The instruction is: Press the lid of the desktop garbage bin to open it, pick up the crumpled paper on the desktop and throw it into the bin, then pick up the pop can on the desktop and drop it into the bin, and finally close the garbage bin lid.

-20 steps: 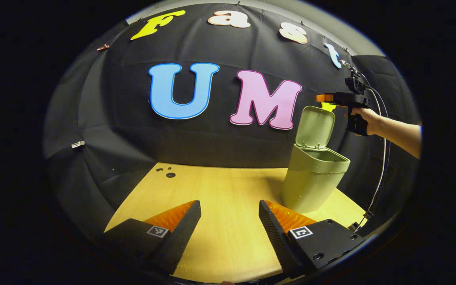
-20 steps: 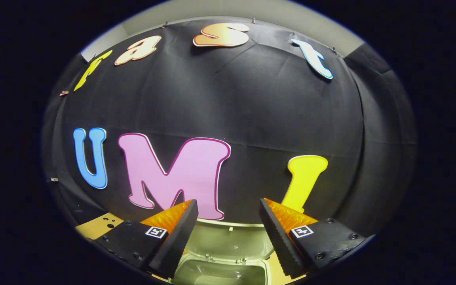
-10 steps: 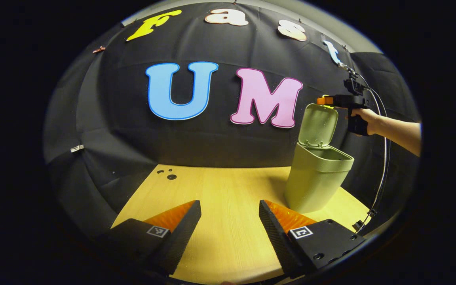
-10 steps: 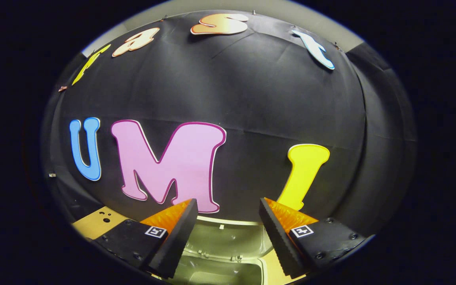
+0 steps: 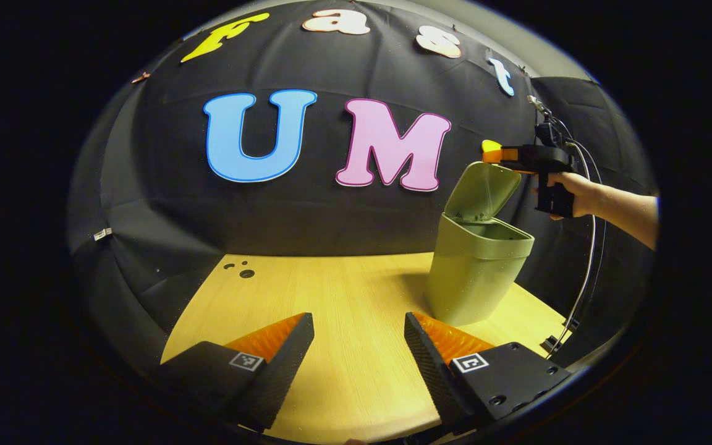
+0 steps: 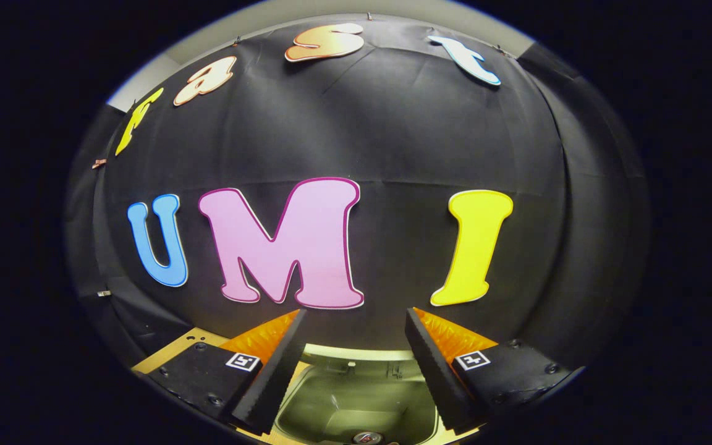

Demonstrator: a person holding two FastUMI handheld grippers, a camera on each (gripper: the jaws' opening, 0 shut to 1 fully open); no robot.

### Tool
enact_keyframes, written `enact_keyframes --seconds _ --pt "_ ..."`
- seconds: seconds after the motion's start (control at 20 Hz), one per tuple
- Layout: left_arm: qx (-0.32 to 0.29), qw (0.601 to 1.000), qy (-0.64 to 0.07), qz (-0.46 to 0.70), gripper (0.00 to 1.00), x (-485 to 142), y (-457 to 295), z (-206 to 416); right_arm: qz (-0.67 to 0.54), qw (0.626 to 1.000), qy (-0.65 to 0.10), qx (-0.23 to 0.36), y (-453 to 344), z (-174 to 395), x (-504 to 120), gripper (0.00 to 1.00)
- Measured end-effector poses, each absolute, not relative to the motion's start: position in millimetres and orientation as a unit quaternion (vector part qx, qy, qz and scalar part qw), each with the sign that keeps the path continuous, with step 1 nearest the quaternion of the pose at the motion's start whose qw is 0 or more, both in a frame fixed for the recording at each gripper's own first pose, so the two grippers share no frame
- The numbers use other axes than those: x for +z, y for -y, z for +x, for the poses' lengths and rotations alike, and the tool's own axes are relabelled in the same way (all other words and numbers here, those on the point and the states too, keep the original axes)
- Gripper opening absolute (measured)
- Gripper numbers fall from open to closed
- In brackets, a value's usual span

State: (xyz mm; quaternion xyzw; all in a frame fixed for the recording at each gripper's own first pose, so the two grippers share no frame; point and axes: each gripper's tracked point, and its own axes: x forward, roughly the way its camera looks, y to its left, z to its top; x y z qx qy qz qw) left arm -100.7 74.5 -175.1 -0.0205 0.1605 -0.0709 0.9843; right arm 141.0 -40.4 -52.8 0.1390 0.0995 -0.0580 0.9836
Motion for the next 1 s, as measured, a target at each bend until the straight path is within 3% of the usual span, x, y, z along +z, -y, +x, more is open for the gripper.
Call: enact_keyframes --seconds 0.4,1.0 --pt "-0.079 0.984 -0.158 -0.014 0.95 -174 -78 -97 0.121 0.975 -0.182 -0.030 7 100 -112 0.99" --pt "-0.077 0.984 -0.163 -0.008 0.95 -177 -79 -101 0.133 0.968 -0.210 -0.036 -11 66 -162 0.98"
